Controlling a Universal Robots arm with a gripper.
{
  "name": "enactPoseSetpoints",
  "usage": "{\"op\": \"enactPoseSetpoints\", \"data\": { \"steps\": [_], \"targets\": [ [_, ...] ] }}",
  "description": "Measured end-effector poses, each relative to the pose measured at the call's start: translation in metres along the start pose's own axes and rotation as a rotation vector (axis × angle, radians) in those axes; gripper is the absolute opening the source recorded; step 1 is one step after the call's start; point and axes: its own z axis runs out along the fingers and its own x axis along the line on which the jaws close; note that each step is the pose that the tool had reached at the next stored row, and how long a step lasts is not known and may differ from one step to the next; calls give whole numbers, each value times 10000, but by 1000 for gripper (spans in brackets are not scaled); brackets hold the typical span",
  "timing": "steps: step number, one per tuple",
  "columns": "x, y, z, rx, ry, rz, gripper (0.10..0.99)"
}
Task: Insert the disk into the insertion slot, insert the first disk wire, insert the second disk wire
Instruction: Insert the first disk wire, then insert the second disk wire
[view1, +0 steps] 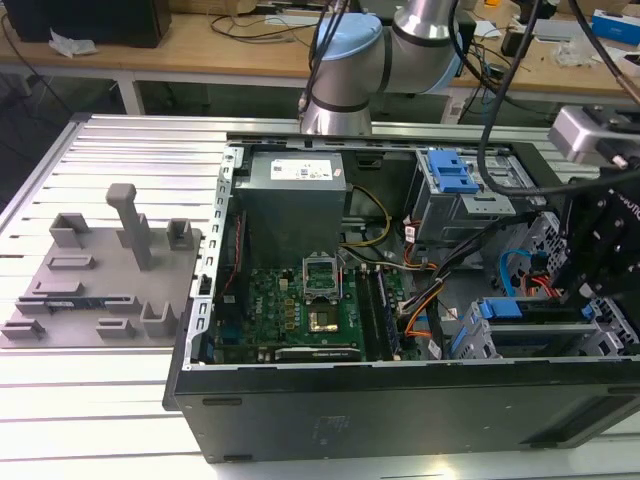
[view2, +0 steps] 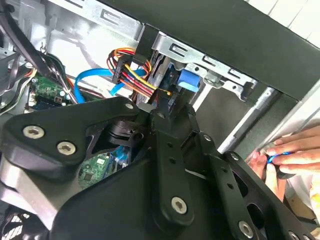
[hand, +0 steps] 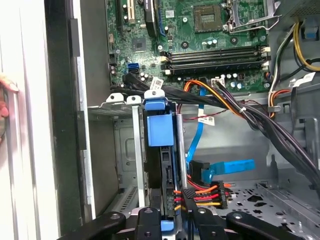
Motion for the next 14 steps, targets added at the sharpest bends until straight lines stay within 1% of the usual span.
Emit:
{"op": "enactPoseSetpoints", "data": {
  "steps": [2, 4, 14],
  "targets": [
    [7, 3, -112, 0, 3, 1, 302],
    [10, 4, -154, 1, 4, 1, 302],
    [10, 4, -154, 1, 11, 1, 302]
  ]
}}
